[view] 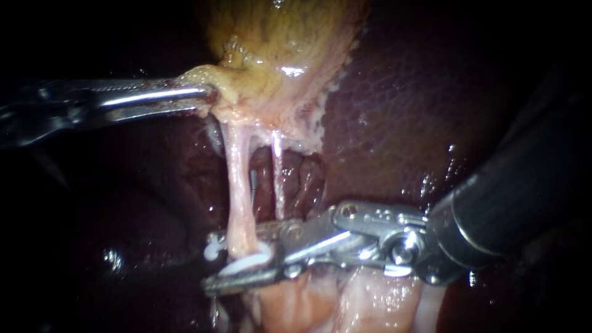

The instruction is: Clipping first clip left tube

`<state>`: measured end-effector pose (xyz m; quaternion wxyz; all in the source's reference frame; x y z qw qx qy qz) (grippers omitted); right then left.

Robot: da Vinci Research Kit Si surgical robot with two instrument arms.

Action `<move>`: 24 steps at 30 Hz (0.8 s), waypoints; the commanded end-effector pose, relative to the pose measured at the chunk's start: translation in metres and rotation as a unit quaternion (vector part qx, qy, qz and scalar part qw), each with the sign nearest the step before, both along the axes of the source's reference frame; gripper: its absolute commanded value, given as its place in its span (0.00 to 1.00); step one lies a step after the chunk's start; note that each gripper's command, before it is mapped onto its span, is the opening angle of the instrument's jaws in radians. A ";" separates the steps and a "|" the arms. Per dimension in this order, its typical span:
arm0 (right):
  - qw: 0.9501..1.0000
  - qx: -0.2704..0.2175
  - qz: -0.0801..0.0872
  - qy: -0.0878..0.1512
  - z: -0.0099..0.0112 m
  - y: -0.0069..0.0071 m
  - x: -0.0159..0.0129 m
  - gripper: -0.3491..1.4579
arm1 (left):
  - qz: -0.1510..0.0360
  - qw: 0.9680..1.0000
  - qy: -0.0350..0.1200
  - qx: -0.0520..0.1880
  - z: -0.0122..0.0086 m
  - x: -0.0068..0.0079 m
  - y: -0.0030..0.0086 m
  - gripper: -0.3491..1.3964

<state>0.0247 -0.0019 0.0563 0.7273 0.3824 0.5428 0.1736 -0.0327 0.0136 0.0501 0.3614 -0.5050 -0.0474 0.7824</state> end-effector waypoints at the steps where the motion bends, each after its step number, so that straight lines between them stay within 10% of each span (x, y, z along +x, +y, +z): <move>1: 1.000 0.003 0.000 -0.001 0.0000 0.0000 0.0000 0.34 | 0.000 1.000 0.000 0.000 0.0000 0.0000 0.0000 0.00; 16: 1.000 0.008 -0.011 0.006 -0.0001 0.0001 -0.0006 0.01 | 0.000 1.000 0.000 0.000 0.0000 0.0000 0.0000 0.00; 24: 1.000 0.015 -0.016 0.008 -0.0004 0.0006 -0.0007 0.00 | -0.001 1.000 0.001 0.000 0.0000 0.0000 0.0000 0.00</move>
